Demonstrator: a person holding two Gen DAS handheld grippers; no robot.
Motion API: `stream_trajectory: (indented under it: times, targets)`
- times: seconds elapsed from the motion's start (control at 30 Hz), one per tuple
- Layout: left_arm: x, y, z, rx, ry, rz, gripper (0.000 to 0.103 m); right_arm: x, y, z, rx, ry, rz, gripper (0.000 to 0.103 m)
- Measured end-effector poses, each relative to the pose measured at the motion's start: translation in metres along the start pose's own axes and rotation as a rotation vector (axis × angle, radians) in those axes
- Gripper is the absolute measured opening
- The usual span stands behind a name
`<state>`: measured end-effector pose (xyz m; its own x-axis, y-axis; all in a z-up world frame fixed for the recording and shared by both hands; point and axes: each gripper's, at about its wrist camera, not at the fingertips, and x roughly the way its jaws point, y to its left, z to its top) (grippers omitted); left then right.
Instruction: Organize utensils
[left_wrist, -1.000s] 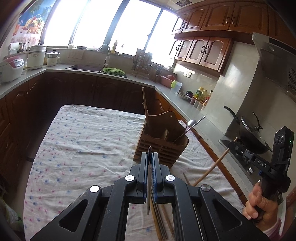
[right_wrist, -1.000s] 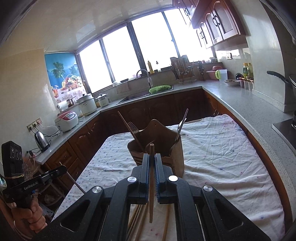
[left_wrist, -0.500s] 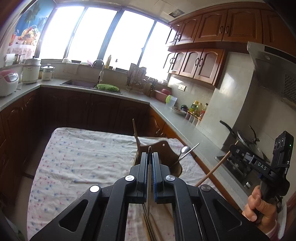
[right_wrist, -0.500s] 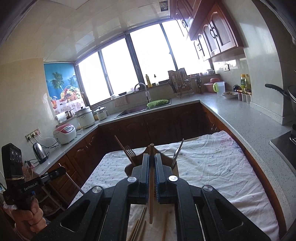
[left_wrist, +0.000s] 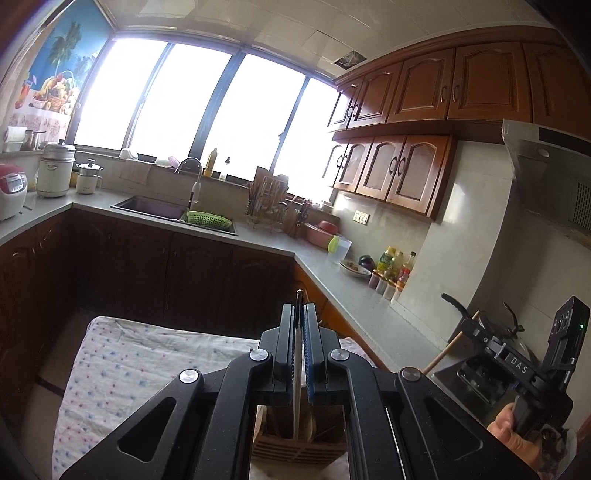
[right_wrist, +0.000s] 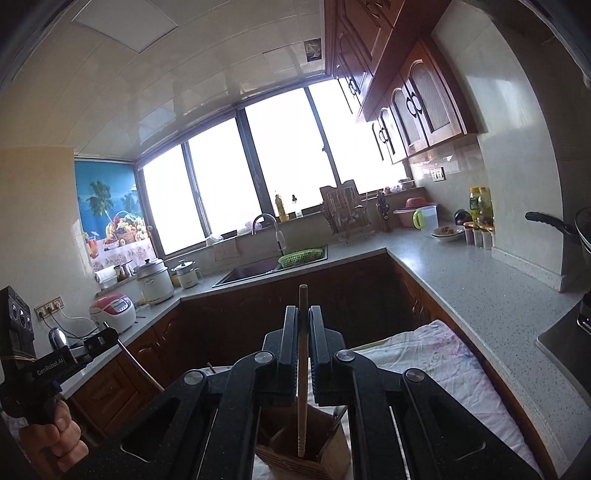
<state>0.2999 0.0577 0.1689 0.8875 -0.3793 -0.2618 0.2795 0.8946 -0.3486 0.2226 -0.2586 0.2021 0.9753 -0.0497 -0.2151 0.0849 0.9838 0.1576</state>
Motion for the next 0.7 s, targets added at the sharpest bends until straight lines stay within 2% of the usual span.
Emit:
stream_trajectory:
  times: [0.17, 0.37, 0.7]
  targets:
    - [0.048, 0.015, -0.013, -0.038, 0.032, 0.023, 0.002, 0.023, -0.004, -0.008, -0.018, 0.005, -0.033, 0.005]
    - [0.098, 0.034, -0.037, -0.101, 0.087, 0.046, 0.002, 0.041, -0.012, -0.041, -0.008, 0.04, -0.055, 0.005]
    - [0.139, 0.047, -0.066, -0.108, 0.171, 0.057, 0.003, 0.059, -0.024, -0.088, 0.026, 0.136, -0.083, 0.006]
